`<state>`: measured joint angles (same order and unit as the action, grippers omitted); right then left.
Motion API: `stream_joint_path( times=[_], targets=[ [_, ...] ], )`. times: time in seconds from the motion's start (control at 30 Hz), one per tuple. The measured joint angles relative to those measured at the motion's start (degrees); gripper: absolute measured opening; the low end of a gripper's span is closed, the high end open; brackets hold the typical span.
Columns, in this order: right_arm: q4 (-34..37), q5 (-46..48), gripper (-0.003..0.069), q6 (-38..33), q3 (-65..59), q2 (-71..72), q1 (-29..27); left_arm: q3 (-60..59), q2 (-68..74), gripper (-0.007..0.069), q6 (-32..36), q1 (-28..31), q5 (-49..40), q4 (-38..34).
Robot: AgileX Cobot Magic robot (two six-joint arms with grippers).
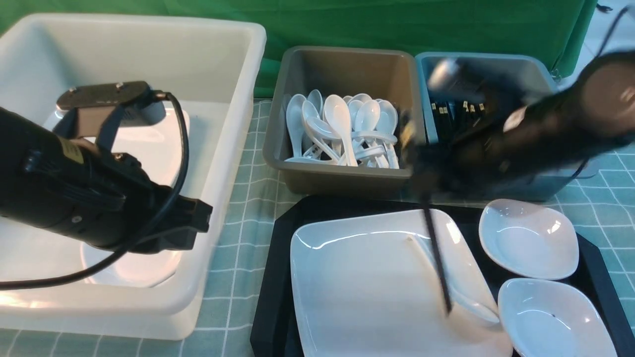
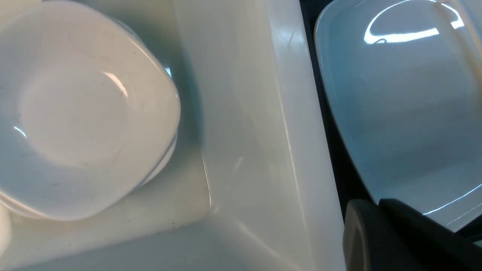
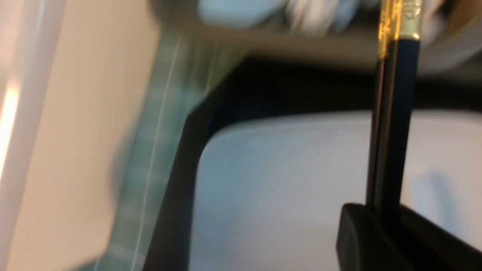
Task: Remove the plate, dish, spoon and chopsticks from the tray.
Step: Use the right arm to put the chopsticks into the small storage box on the right
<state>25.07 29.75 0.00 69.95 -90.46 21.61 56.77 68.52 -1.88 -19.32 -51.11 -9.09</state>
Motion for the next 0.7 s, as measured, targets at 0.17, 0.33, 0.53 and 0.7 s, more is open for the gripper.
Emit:
stream_joint_path(
  times=[0.17,0.33,0.53,0.7],
  targets=[
    [0.0,0.77,0.0072,-2.62,11.53,-4.88,-10.81,0.0,0.0,0.0011,0.0,0.0,0.12,-0.05],
    [-0.16,-1.6,0.0072,-2.67,23.82,-14.76,-17.34,0.0,0.0,0.0011,0.0,0.0,0.18,-0.73],
    [-0.63,-6.35,0.009,-4.13,30.56,-24.23,-17.99,0.0,0.0,0.0011,1.12,0.0,-0.01,-3.07],
    [-1.5,-6.07,0.0274,-4.34,31.89,-28.8,-17.99,0.0,0.0,0.0011,1.88,-1.82,-0.01,-4.13]
  ],
)
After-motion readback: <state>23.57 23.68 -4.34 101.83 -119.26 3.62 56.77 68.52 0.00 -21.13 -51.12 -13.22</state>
